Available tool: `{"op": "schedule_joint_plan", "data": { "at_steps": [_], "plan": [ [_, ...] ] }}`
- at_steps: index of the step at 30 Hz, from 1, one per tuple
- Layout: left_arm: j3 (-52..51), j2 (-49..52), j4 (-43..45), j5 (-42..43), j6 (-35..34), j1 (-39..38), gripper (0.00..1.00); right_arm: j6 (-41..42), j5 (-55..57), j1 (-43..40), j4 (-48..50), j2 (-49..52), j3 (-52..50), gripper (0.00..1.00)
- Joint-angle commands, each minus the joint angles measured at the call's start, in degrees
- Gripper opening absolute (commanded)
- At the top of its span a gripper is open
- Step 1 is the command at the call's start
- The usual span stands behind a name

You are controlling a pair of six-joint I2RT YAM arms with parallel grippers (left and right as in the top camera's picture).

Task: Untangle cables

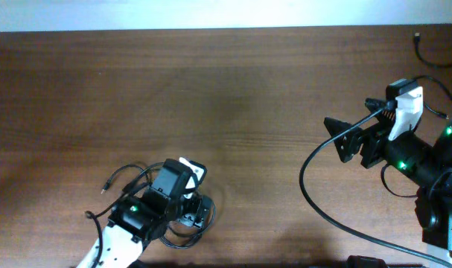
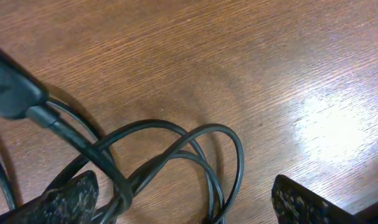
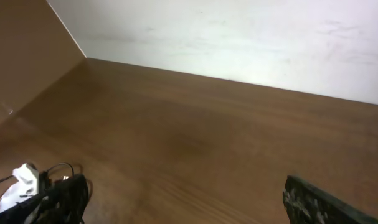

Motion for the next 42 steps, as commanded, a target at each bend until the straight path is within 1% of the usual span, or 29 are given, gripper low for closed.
{"op": "schedule_joint_plan", "data": {
  "at_steps": [1, 3, 5, 6, 7, 8, 9, 10, 12, 14, 15, 16, 17, 18, 19, 20, 22, 25, 26, 27, 30, 33, 35, 37, 38, 39, 40, 41, 42],
  "plan": [
    [-0.39, 5.53, 2.23, 0.9, 0.74, 0.0, 0.89, -0.22, -0.5, 0.28, -0.55, -0.22, 0.07, 0.99],
    [-0.39, 7.91, 3.17, 0.85, 0.76, 0.0, 0.9, -1.31, -0.48, 0.28, -0.74, -0.22, 0.07, 0.99],
    [-0.39, 8.66, 3.45, 0.85, 0.74, 0.0, 0.97, -1.29, -0.5, 0.28, -0.74, -0.22, 0.07, 0.99],
    [-0.39, 8.7, 3.48, 0.87, 0.76, 0.0, 0.98, -1.29, -0.5, 0.28, -0.74, -0.22, 0.07, 0.99],
    [-0.39, 8.72, 3.54, 0.83, 0.76, 0.0, 0.98, -1.29, -0.5, 0.28, -0.74, -0.22, 0.07, 0.99],
    [-0.39, 9.11, 3.96, 0.55, 0.79, 0.0, 0.91, -1.29, -0.5, 0.28, -0.74, -0.22, 0.07, 0.99],
    [-0.39, 9.92, 4.61, -0.28, 0.76, 0.0, 0.91, -1.29, -0.5, 0.28, -0.74, -0.22, 0.07, 0.99],
    [-0.39, 11.3, 5.09, -0.26, 0.76, 0.0, 0.99, -1.29, -0.5, 0.28, -0.74, -0.22, 0.07, 0.99],
    [-0.39, 14.32, 6.62, 0.22, 0.74, -0.02, 0.99, -1.29, -0.5, 0.28, -0.72, -0.22, 0.07, 0.99],
    [-0.39, 14.58, 8.26, -0.46, 0.81, 0.0, 1.0, -1.29, -0.5, 0.28, -0.52, -0.22, 0.07, 0.99],
    [-0.39, 14.58, 8.17, -1.84, 0.79, 0.0, 0.96, -1.29, -0.5, 0.28, -0.17, -0.22, 0.07, 0.99],
    [-0.39, 14.6, 7.3, -2.49, 0.76, 0.0, 0.72, -1.31, -0.5, 0.28, -0.09, -0.2, 0.07, 0.99],
    [-0.5, 14.6, 7.37, -2.43, 0.76, 0.0, 0.69, -1.29, -0.5, 0.28, -0.09, -0.2, 0.07, 0.99],
    [-0.5, 14.6, 7.37, -2.45, 0.76, 0.0, 0.11, -1.29, -0.5, 0.28, -0.09, -0.2, 0.07, 0.99],
    [-0.5, 14.58, 7.34, -2.38, 0.74, 0.0, 0.0, -1.29, -0.5, 0.28, -0.11, -0.2, 0.07, 0.99],
    [-0.24, 14.56, 7.23, -2.34, 0.72, 0.0, 0.0, -1.31, -0.5, 0.28, -0.11, -0.22, 0.07, 0.99],
    [6.71, 14.12, 6.27, -2.14, 0.74, -0.02, 0.0, -1.29, -0.5, 0.28, -0.13, -0.22, 0.07, 0.99],
    [24.57, 13.55, 4.96, -2.12, 1.14, 0.0, 0.0, -1.31, -0.48, 0.28, -0.11, -0.22, 0.07, 0.99],
    [31.98, 13.55, 5.77, -2.19, 3.28, 0.0, 0.0, -2.21, -0.52, 0.28, -0.11, -0.22, 0.07, 0.99],
    [37.31, 13.55, 9.99, -2.21, 4.59, 0.0, 0.0, -2.38, -0.5, 0.28, -0.11, -0.22, 0.07, 0.99],
    [38.75, 14.29, 30.82, -2.19, 9.84, 0.0, 0.0, -2.4, -0.5, 0.28, -0.11, -0.22, 0.07, 0.99],
    [38.75, 18.29, 42.82, -2.19, 9.99, 0.0, 0.0, -2.4, -0.52, 0.28, -0.11, -0.22, 0.07, 0.99],
    [38.75, 22.75, 51.91, -2.14, 11.06, 0.0, 0.0, -2.56, -0.96, 0.28, -0.07, -0.22, 0.07, 0.99],
    [38.75, 24.83, 54.05, -0.17, 11.04, 0.0, 0.0, -7.54, -9.01, 0.35, 2.14, -0.22, 0.07, 1.0],
    [38.75, 24.74, 53.64, 1.27, 11.02, 0.0, 0.0, -7.54, -11.8, 0.35, 4.13, -0.22, 0.07, 1.0],
    [38.75, 24.39, 53.62, 1.95, 10.54, -0.02, 0.0, -7.52, -14.93, 0.35, 6.82, -0.2, 0.07, 0.97],
    [38.75, 23.52, 53.05, 3.06, 8.52, -0.02, 0.0, -7.52, -17.05, 1.11, 10.43, 0.02, 0.07, 0.95],
    [38.75, 22.18, 52.35, 4.79, 8.15, -0.02, 0.0, -7.54, -17.03, 2.73, 12.28, 0.61, 0.07, 0.95],
    [38.75, 20.04, 51.63, 4.92, 7.87, -0.02, 0.0, -7.54, -16.22, 6.25, 14.38, 2.4, 0.07, 0.95]
  ]
}}
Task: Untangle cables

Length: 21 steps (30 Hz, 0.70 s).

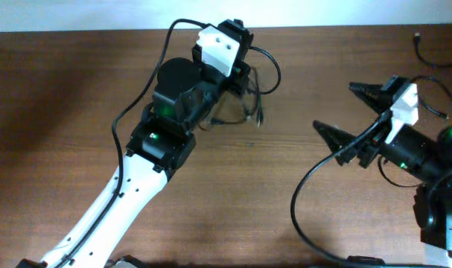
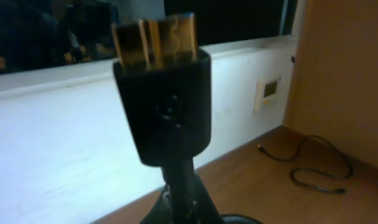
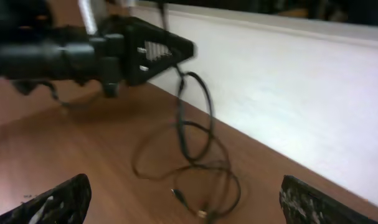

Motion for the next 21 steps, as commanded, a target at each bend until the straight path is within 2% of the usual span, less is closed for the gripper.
{"op": "schedule_joint_plan", "data": {
  "at_steps": [1, 4, 11, 12, 13, 17, 19, 21],
  "plan": [
    [0.7, -6.71, -1.51, 2.93, -2.67, 0.02, 0.0, -0.66, -2.05, 7.23, 3.39, 4.11, 0.13, 0.95],
    [0.7, -10.78, -5.05, 4.31, -3.87, -0.13, 0.0, -0.66, -1.01, 13.18, 6.49, 8.83, 0.13, 0.89],
    [0.7, -13.81, -9.16, 9.86, -7.76, -0.11, 0.0, -0.63, 0.31, 20.5, 9.77, 9.92, 0.13, 0.88],
    [0.7, -13.88, -9.14, 10.95, -7.93, -0.11, 0.0, -0.66, 2.05, 21.94, 9.77, 10.45, 0.13, 0.49],
    [0.7, -14.19, -9.2, 11.76, -7.93, -0.13, 0.0, -0.63, 3.41, 23.04, 9.77, 10.86, 0.13, 0.04],
    [0.7, -16.39, -11.54, 8.52, -7.87, 0.61, 0.0, -0.63, 5.66, 20.02, 10.43, 10.75, 0.13, 0.04],
    [0.7, -20.79, -16.48, 1.92, -7.85, 4.68, 0.0, -0.2, 5.62, 13.07, 9.7, 9.44, 0.13, 0.04],
    [0.7, -27.98, -21.73, -2.89, -7.82, 11.19, 0.0, -0.22, 5.14, 1.38, 6.88, 6.95, 0.13, 0.04]
  ]
}}
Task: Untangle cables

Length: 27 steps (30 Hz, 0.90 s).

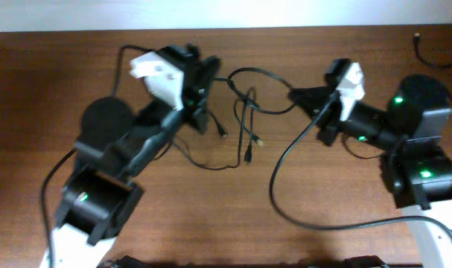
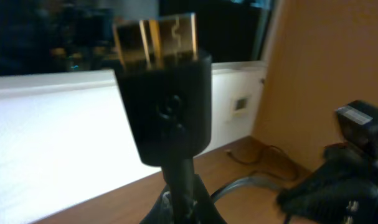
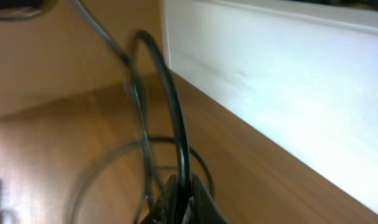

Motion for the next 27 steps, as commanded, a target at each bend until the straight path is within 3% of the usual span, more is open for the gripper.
{"op": "schedule_joint_plan", "data": {
  "at_steps": [1, 6, 10, 15, 17, 20, 21, 22, 24, 27],
  "plan": [
    [0.7, -11.56, -5.86, -11.41, -0.09, 9.42, 0.0, 0.39, 0.11, -14.27, -3.41, -4.13, 0.13, 0.04],
    [0.7, -18.88, -15.56, -21.81, 0.07, 18.75, 0.0, 0.2, -0.66, -26.95, -8.48, -4.94, 0.13, 0.04],
    [0.7, -16.22, -13.29, -10.71, 0.04, 18.88, 0.0, 0.42, -7.1, -22.82, -7.82, -4.94, 0.13, 0.04],
    [0.7, -6.54, -4.79, 13.7, -0.83, 18.36, 0.0, 0.42, -6.86, -14.6, -7.56, -4.94, 0.15, 0.04],
    [0.7, -2.67, -3.72, 16.83, -0.79, 13.97, 0.0, 0.42, -6.84, -14.6, -7.56, -4.94, 0.15, 0.04],
    [0.7, 0.76, -4.04, 13.31, 1.4, 8.52, 0.0, 0.42, -6.84, -14.6, -7.56, -4.94, 0.15, 0.04],
    [0.7, 1.42, -4.11, 10.23, 1.81, 7.89, 0.42, 0.39, -6.84, -14.6, -7.58, -4.94, 0.15, 0.04],
    [0.7, 1.42, -4.09, 8.7, 2.34, 7.89, 0.99, 0.39, -6.84, -14.6, -7.58, -4.94, 0.15, 0.04],
    [0.7, 1.38, -4.13, 5.6, 6.19, 7.89, 0.99, 0.39, -6.84, -14.6, -7.56, -4.94, 0.15, 0.04],
    [0.7, 1.38, -5.01, -2.95, 6.36, 7.89, 0.99, 0.39, -6.62, -14.58, -8.39, -4.94, 0.15, 0.07]
  ]
}}
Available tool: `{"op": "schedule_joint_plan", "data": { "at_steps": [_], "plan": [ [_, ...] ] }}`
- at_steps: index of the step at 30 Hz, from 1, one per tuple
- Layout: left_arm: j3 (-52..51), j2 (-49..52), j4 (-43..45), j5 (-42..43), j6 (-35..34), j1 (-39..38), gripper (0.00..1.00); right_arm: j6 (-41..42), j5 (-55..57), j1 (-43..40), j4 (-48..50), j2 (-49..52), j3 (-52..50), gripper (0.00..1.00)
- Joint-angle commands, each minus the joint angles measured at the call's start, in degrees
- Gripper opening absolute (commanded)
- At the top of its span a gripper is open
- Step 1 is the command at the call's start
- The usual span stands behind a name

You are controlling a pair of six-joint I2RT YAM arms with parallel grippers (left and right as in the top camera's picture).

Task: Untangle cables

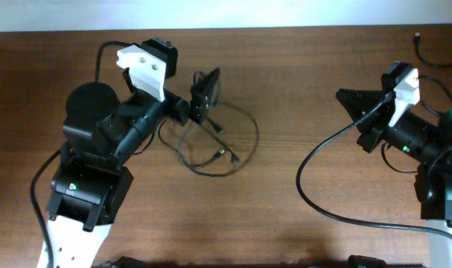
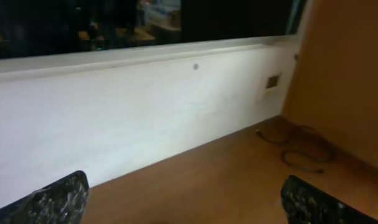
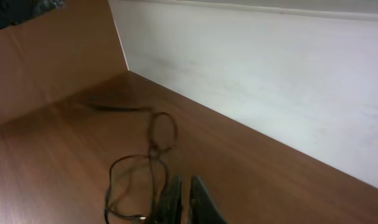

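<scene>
A loose tangle of thin black cables (image 1: pixel 214 141) lies on the brown table (image 1: pixel 300 67), just in front of my left gripper (image 1: pixel 199 97). In the left wrist view that gripper (image 2: pixel 185 199) is wide open, its fingertips (image 2: pixel 58 196) at the frame's edges with only bare table between them. My right gripper (image 1: pixel 352 100) is far to the right of the tangle. Its fingers (image 3: pixel 202 202) are shut, with no cable visible between them. The right wrist view shows the cable loops (image 3: pixel 136 177) ahead on the table, apart from the fingers.
Another thin black cable (image 1: pixel 428 53) lies at the table's far right corner, also visible as a small cable (image 2: pixel 304 152) in the left wrist view. A thick black lead (image 1: pixel 307 186) curves from my right arm across the table. A white wall borders the far edge.
My left gripper was shut on a black plug and has opened; the plug is gone from it. My right gripper has let go of a cable loop and moved back right. The tangle now lies on the table.
First my left gripper was open over the tangle at the front left, the right one open at the right. Then the left held a plug up at the far middle, cables dangling. Then both were shut on the cables between them. Now neither holds any.
</scene>
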Motion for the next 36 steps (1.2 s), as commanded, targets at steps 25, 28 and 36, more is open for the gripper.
{"op": "schedule_joint_plan", "data": {
  "at_steps": [25, 28, 36],
  "plan": [
    [0.28, -5.95, -3.3, -7.41, 6.34, -0.15, 0.99, -26.91, 26.43, 30.73, -8.22, 76.39, 45.83, 0.99],
    [0.28, -5.68, -4.98, -7.41, 6.34, -0.15, 0.99, -28.44, 26.82, 31.06, -8.94, 80.85, 45.83, 0.99],
    [0.28, -5.64, -8.9, -7.43, 6.34, -0.15, 0.99, -29.81, 29.88, 35.56, -9.27, 85.85, 45.79, 0.88]
  ]
}}
